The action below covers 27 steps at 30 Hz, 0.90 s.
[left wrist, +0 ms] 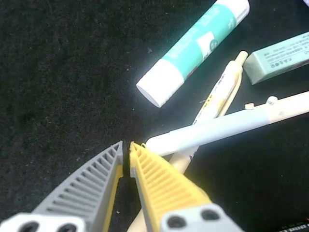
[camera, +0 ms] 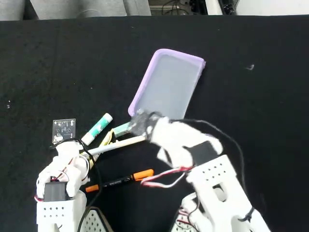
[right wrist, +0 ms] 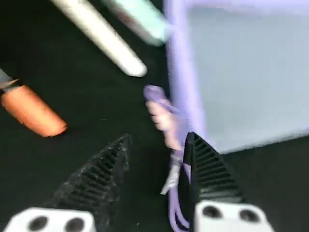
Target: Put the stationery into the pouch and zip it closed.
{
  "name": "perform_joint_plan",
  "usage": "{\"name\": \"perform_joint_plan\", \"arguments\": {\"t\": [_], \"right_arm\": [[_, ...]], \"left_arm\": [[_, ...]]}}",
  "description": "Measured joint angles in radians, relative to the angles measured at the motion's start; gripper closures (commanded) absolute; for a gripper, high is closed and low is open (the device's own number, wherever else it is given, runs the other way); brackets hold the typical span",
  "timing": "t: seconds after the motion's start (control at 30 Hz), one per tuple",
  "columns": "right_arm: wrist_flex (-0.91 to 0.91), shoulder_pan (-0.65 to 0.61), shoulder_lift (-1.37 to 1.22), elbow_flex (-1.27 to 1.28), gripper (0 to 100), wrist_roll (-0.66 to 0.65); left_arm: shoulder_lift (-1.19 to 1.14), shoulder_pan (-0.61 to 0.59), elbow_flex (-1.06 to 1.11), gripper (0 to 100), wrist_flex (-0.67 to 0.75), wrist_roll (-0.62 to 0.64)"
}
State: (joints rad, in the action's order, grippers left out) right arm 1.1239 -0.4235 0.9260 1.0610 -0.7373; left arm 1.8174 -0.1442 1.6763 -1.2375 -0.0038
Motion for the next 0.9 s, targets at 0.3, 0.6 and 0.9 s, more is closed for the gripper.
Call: {"name": "perform_joint_plan", "arguments": {"t": [0.3, 0.6, 0.9], "right_arm": [[0.052, -0.091, -0.081, 0.015, 81.9, 0.0], [-0.195, -0.037, -0.354, 0.032, 81.9, 0.0], [-0.333, 0.017, -0.502, 0.018, 81.9, -0.08]], "left_arm": [[0.0, 0.0, 0.0, 96, 0.0, 0.0], [0.0, 0.0, 0.0, 96, 0.0, 0.0], [0.0, 0.0, 0.0, 96, 0.0, 0.0]]}}
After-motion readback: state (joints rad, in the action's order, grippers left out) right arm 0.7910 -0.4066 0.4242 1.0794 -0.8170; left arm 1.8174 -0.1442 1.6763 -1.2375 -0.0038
